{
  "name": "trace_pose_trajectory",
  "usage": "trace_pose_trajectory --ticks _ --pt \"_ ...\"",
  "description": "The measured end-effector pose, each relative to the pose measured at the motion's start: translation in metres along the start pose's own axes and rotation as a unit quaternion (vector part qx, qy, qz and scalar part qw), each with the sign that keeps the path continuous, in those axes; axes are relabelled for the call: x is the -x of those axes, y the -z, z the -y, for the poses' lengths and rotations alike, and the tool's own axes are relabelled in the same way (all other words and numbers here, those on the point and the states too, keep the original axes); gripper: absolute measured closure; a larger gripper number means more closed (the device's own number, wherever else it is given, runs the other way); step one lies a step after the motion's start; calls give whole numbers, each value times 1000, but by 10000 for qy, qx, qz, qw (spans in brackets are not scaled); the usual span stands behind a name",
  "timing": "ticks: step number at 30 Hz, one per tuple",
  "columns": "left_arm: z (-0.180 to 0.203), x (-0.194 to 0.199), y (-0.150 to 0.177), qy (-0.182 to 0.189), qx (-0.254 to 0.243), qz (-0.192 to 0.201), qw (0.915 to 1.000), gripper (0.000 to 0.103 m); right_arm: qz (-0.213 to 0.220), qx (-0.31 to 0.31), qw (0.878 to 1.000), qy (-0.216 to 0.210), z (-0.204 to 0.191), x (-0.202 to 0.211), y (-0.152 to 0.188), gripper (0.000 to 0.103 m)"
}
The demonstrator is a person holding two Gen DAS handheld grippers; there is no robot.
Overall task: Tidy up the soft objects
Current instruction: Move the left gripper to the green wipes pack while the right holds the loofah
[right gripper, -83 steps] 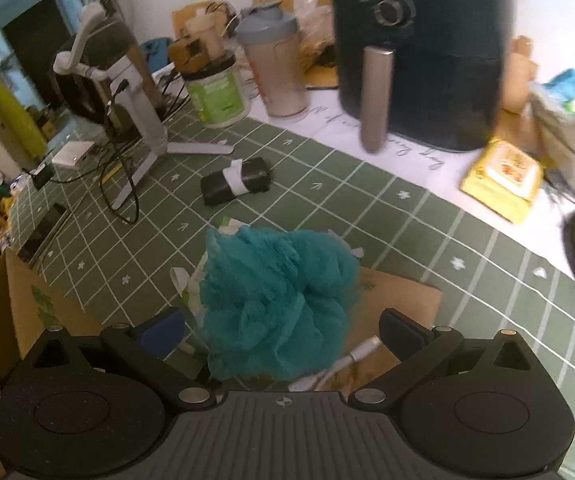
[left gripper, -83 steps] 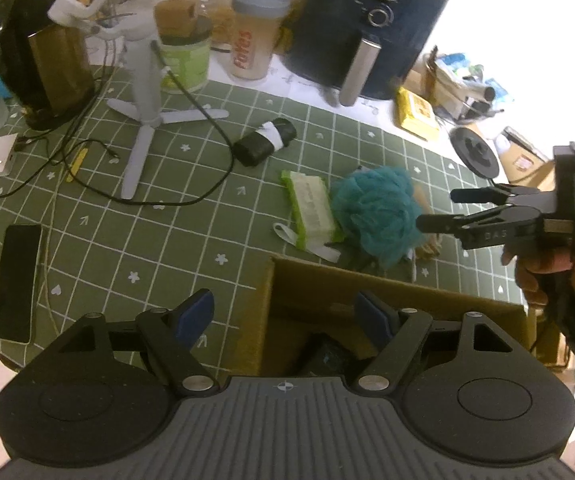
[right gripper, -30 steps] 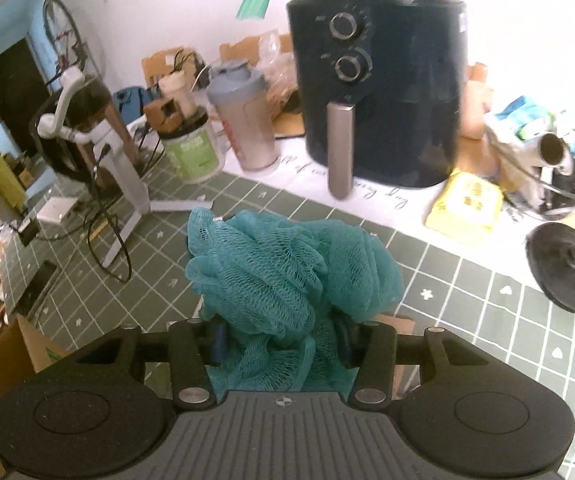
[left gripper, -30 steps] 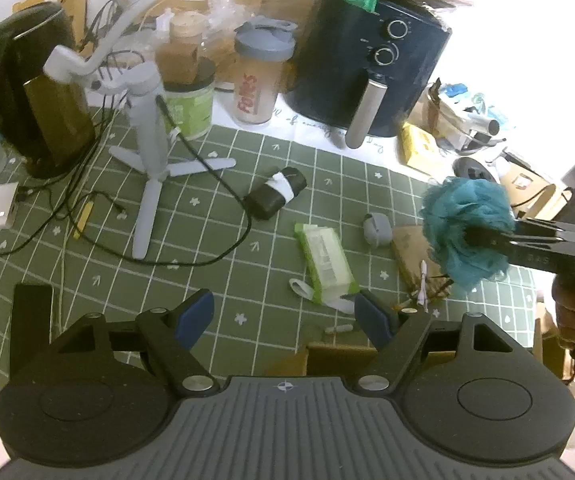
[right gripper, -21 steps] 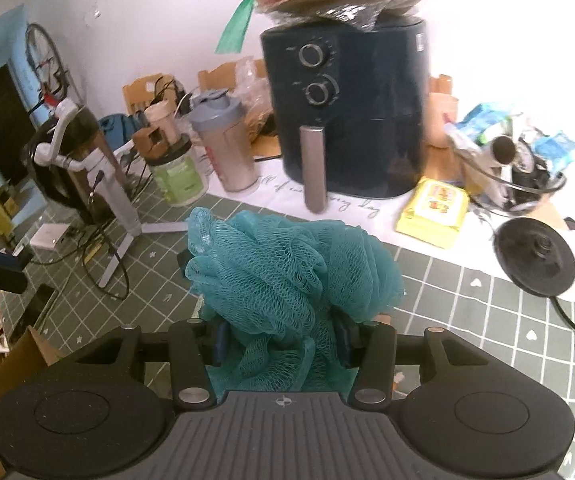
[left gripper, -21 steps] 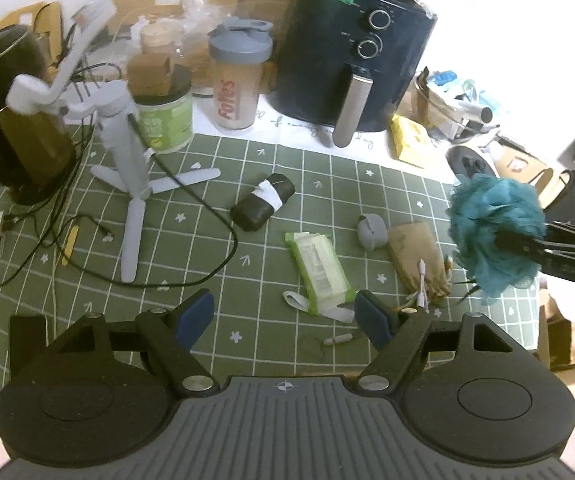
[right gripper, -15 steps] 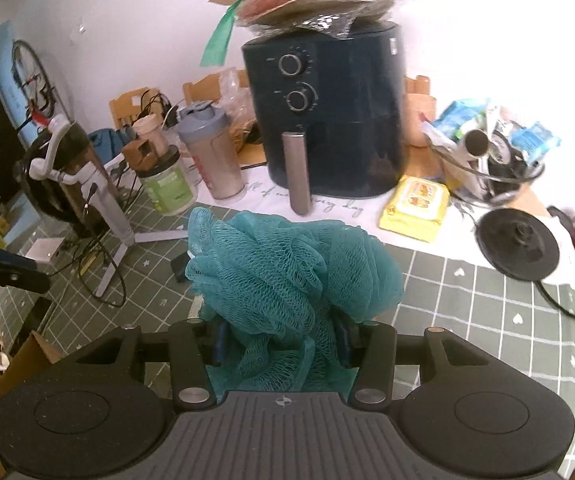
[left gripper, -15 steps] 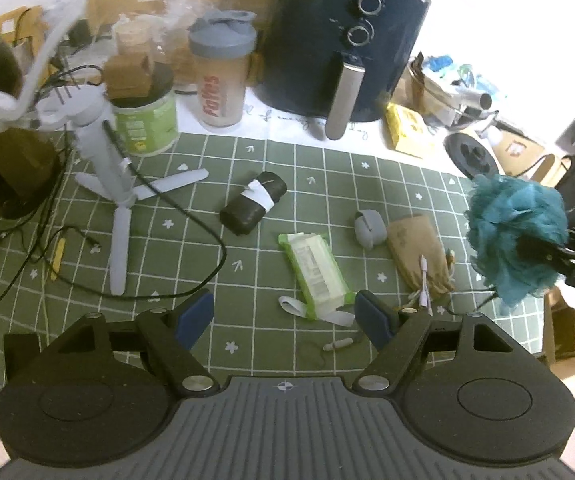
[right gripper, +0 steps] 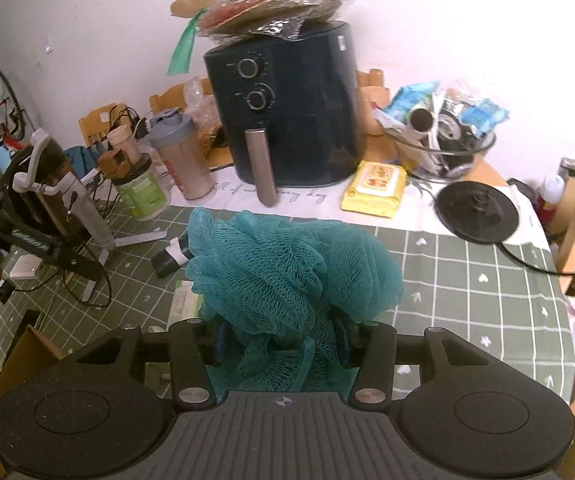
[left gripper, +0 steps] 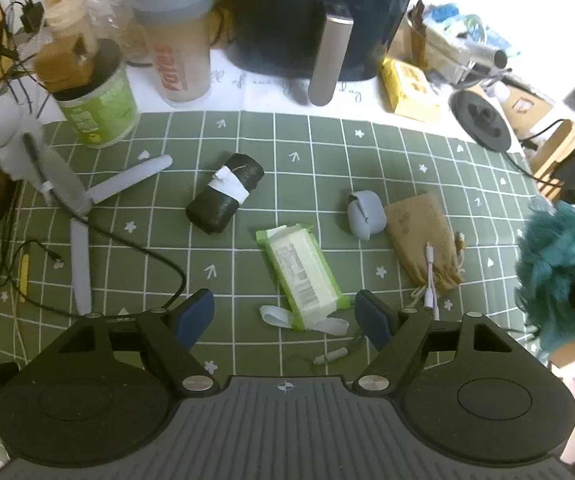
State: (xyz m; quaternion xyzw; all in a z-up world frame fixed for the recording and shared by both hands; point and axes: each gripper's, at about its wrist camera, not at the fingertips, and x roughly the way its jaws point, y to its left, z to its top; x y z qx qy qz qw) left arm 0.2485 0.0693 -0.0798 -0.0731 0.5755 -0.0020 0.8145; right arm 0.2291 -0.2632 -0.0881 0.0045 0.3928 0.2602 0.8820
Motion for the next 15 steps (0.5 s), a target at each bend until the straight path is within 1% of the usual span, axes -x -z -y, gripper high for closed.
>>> trace_pose_trajectory --ticks 6,11,15 --pt "6 -27 -19 45 89 -357 9993 26 61 -219 9996 175 6 11 11 52" --pt "9 -56 -31 -57 246 -708 9972 26 132 -324 9988 339 10 21 17 52" --pt "8 -77 -38 -89 407 -896 9951 26 179 -448 9979 427 12 27 22 52"
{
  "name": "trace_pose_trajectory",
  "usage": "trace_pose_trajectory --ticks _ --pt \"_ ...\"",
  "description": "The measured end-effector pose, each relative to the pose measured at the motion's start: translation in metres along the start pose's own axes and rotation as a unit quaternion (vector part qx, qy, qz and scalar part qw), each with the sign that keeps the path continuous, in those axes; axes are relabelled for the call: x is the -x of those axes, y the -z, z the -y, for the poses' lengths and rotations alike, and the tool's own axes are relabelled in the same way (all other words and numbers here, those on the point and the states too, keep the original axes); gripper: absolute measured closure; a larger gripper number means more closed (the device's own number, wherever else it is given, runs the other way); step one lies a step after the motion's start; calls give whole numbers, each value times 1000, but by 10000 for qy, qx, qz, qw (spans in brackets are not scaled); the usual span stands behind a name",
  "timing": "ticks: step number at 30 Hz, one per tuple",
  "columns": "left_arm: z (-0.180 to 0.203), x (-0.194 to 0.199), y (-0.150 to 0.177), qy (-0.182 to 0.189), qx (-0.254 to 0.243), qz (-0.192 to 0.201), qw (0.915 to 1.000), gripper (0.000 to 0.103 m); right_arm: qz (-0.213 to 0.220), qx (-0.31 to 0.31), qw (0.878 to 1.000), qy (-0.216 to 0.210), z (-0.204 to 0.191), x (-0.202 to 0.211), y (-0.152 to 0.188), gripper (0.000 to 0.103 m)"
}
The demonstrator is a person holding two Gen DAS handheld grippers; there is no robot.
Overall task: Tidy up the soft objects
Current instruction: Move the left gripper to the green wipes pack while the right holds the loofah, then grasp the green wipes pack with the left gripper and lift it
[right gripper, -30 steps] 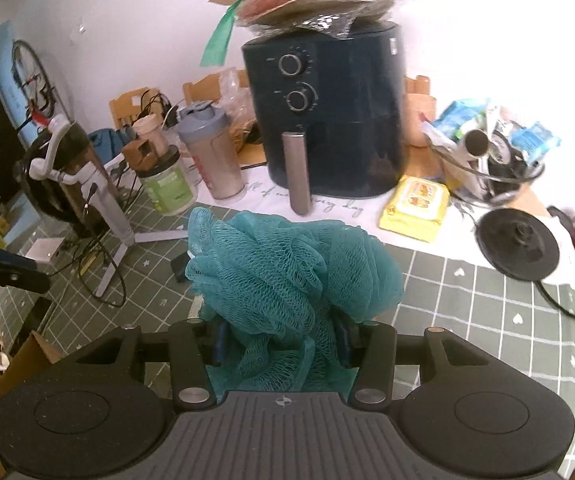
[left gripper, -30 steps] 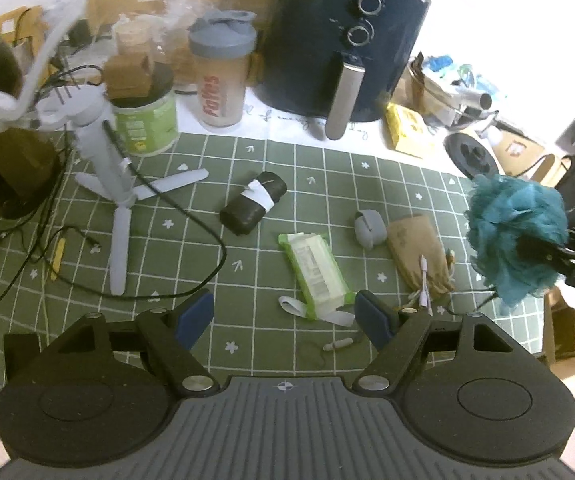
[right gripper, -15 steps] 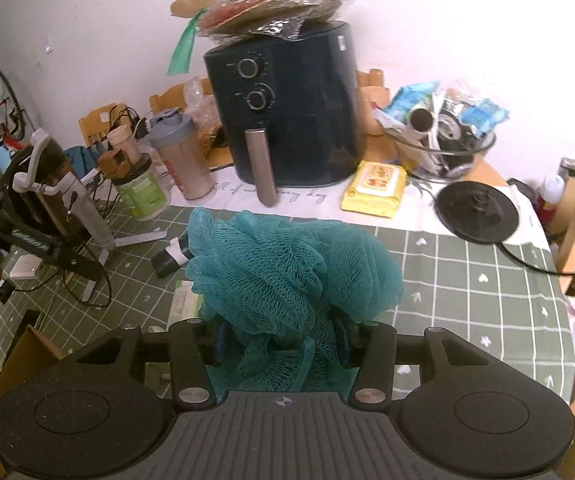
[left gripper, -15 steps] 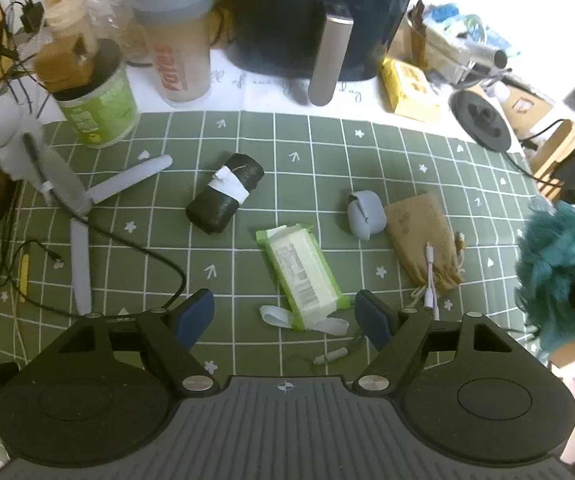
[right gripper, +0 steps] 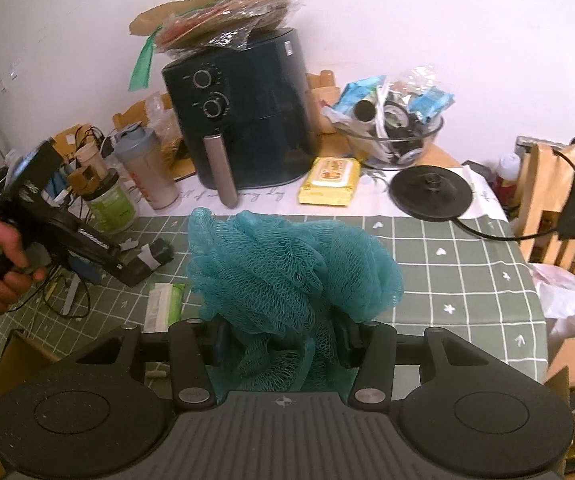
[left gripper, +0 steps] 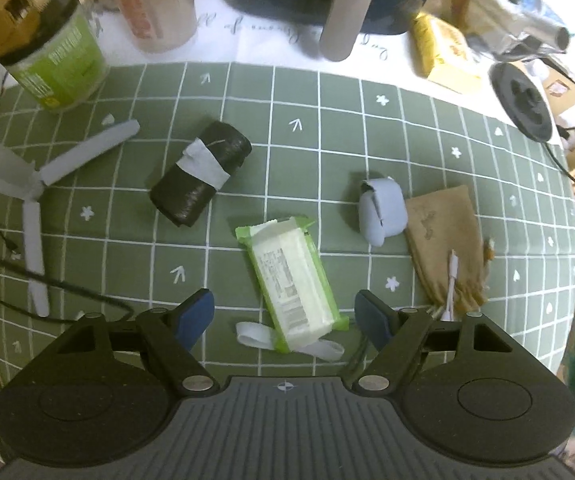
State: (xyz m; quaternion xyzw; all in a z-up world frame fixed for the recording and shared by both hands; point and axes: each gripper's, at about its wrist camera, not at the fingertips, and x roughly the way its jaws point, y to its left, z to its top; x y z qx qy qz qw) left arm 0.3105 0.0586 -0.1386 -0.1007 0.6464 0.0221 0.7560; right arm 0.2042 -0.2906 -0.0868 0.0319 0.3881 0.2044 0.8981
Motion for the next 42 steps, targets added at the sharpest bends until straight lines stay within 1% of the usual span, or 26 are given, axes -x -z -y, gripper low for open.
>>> trace_pose_trajectory --ticks 5,15,16,19,22,23,24,25,26,28,30,34,38,42 --pt "-1 -26 -11 -76 329 -212 9992 26 37 -123 9999 58 3 8 5 52" --pt "1 -71 -21 -344 499 -476 9970 27 29 -380 9990 233 13 15 16 52" --pt "2 -75 -22 -334 498 -499 9969 28 25 -399 9989 245 14 15 16 52" --pt "1 -84 -22 -318 565 -586 9962 37 18 -427 9987 284 16 16 18 52" --pt "2 -86 -22 -389 587 -496 9963 39 17 -441 9986 306 18 16 18 52" --pt "3 -86 -22 -434 578 -484 9962 43 19 -442 9985 310 18 16 17 52" --pt "3 -85 -22 -461 553 -463 9963 46 20 -437 9986 307 19 16 17 52" --pt "4 -85 -22 -451 524 -440 9966 52 22 -429 9986 303 18 16 17 52" --pt "4 -84 -22 -436 522 -440 9967 53 23 -420 9987 298 18 16 17 52" --pt "5 -83 -22 -427 530 -434 9967 54 16 -405 9988 287 17 15 17 52" --pt "8 -83 -24 -511 484 -337 9970 55 9 -388 9989 280 15 15 16 52" --pt "10 -70 -23 -395 403 -184 9982 55 16 -392 9988 282 14 15 16 52" --pt "15 -48 -20 -219 229 145 9994 55 32 -377 9988 297 13 16 15 52" --pt "19 -21 -18 -53 62 551 9984 55 90 -361 9989 302 9 20 12 52"
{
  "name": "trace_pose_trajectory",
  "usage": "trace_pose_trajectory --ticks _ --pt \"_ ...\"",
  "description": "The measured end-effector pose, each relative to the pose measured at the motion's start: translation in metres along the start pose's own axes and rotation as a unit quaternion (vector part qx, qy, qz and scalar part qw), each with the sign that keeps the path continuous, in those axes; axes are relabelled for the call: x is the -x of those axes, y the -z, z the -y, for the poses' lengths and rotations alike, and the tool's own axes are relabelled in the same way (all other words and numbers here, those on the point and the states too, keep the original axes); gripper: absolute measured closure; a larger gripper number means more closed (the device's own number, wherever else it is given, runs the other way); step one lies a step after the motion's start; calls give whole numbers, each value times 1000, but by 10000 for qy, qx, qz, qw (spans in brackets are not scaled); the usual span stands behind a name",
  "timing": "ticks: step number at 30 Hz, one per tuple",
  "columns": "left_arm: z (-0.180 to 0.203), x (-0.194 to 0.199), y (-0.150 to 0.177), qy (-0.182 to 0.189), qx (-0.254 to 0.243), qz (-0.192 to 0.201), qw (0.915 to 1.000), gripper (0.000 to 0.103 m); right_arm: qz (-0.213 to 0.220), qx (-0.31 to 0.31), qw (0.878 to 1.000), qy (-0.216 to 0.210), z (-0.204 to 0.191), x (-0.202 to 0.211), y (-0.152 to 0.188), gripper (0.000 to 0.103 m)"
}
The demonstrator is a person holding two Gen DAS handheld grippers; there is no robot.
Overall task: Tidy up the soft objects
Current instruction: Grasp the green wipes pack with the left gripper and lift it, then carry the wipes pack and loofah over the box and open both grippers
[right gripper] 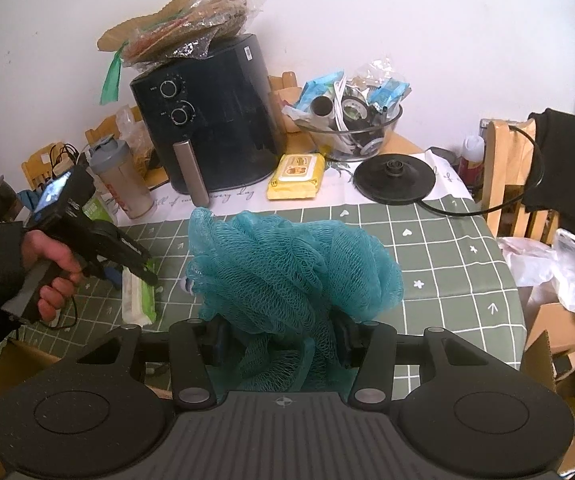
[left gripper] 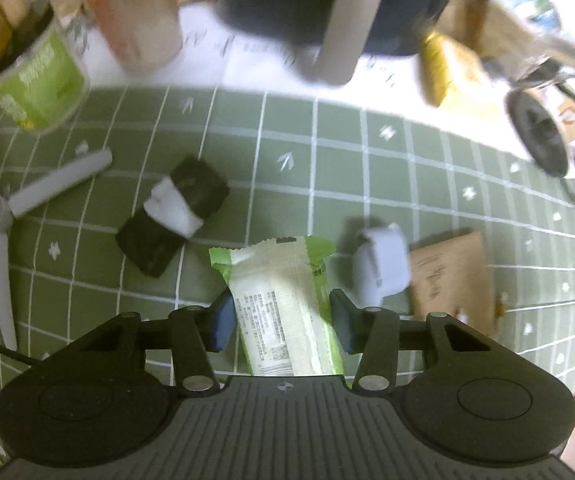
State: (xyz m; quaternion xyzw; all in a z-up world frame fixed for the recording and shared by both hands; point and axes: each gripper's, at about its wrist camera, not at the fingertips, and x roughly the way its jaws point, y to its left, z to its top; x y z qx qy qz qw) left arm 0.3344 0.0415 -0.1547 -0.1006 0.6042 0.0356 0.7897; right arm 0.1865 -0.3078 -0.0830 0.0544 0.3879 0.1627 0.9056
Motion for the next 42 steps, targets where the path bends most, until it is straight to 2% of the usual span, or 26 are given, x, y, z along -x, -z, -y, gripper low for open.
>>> trace_pose_trajectory --ticks 8,14,21,31,42 --pt "2 49 8 183 -322 673 9970 55 141 -53 9998 -147 -9 17 -10 52" --pt "0 89 21 351 -551 1097 9918 55 221 -24 9992 -341 -20 33 -16 52" --pt "-6 128 44 676 -663 1406 9855 55 271 92 9975 -645 -37 52 -20 52" --pt "-10 167 89 968 -951 1422 9805 55 177 210 9940 -1061 -56 71 -10 52" --pt "-13 173 143 1158 -1141 1012 9815 55 -299 491 9885 -1395 -83 72 20 52"
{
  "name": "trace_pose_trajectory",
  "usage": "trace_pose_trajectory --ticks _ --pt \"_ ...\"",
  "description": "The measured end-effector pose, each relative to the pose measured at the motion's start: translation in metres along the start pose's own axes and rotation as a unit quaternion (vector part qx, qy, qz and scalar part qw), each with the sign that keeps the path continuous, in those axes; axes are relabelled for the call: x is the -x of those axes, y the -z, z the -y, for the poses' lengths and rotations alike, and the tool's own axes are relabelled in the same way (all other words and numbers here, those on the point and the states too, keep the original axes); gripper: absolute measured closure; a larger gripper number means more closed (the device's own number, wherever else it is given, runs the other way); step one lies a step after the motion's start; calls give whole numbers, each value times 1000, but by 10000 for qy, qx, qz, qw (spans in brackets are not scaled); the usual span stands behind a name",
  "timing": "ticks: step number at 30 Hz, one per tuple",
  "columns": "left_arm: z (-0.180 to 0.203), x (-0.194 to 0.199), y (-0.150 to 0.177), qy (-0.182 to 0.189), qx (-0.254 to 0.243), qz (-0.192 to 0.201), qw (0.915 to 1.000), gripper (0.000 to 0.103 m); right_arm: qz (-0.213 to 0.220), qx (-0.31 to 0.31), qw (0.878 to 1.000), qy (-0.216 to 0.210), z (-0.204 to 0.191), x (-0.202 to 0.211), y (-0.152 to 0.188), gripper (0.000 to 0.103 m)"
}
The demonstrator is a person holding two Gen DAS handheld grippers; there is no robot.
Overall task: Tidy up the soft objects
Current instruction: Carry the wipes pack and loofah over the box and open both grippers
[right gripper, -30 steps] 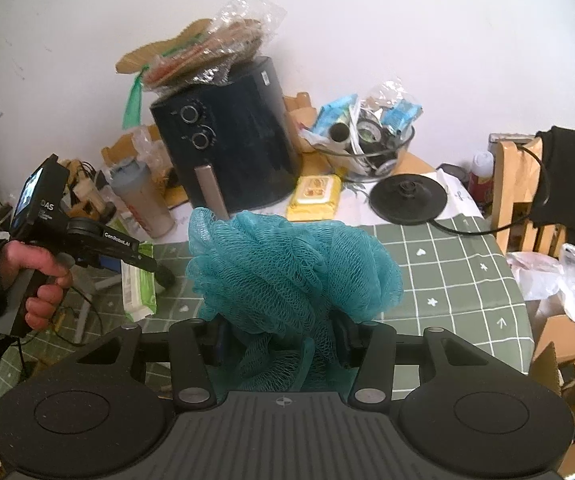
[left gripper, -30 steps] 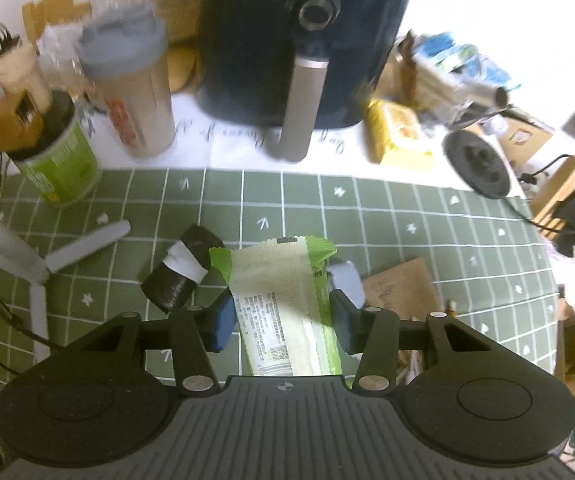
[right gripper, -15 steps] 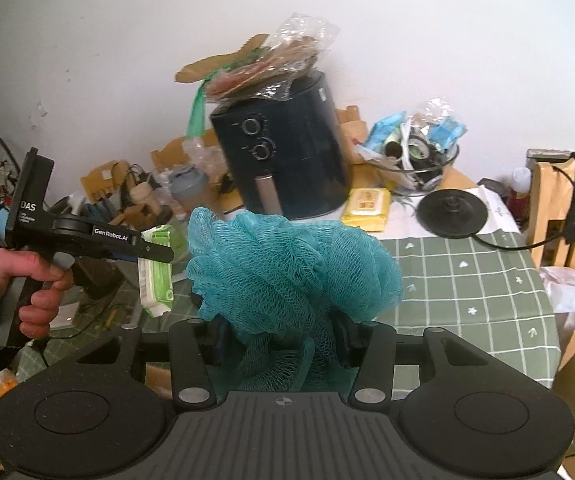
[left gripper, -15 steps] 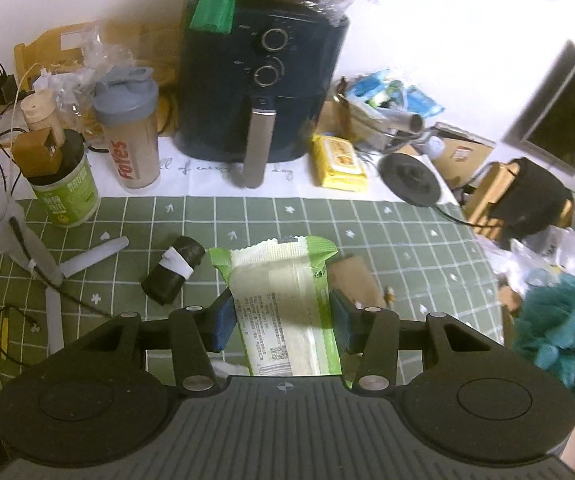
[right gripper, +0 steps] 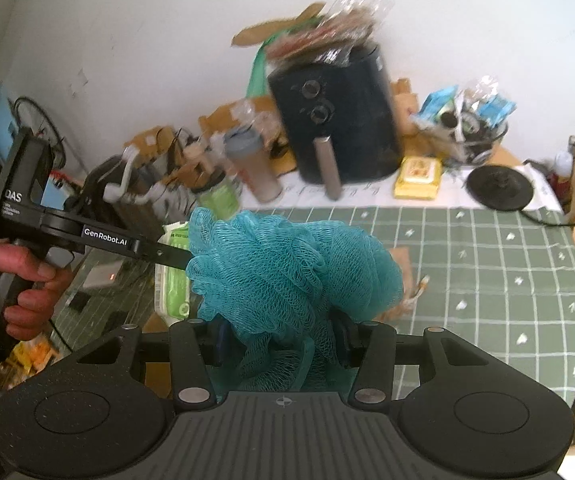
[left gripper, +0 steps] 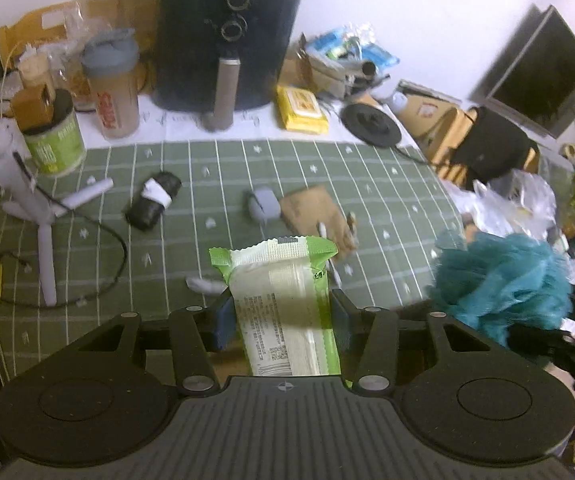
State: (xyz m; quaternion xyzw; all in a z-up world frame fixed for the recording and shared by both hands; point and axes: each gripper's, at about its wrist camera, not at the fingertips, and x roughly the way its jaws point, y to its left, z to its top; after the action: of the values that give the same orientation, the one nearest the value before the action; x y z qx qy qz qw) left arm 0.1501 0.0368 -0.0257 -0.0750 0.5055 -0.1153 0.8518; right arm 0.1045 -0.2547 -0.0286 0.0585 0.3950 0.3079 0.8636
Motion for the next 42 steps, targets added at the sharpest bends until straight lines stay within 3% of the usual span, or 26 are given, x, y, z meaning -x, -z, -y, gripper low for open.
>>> trace_pose_trajectory --ticks 18,21,22,23,26,32,42 --pt "2 -15 53 78 159 -717 9973 56 -786 186 9967 -53 -27 -24 37 50" --pt "3 -17 56 41 142 -705 9974 54 -911 262 9954 110 -30 -33 39 36" --pt "3 -16 57 -1 138 -647 9978 51 -938 302 9949 192 -32 -35 40 27" --pt "3 -13 57 -31 124 -597 9981 41 -938 332 9948 230 -33 -36 42 18" --pt "4 -4 58 -89 93 -343 9993 26 -859 331 9955 236 -36 -35 45 4" --pt "2 10 61 -287 99 -86 9995 26 -879 313 9952 298 -40 -32 48 0" --pt "-13 21 75 -501 276 -7 9984 26 -848 175 9948 531 -41 -28 52 0"
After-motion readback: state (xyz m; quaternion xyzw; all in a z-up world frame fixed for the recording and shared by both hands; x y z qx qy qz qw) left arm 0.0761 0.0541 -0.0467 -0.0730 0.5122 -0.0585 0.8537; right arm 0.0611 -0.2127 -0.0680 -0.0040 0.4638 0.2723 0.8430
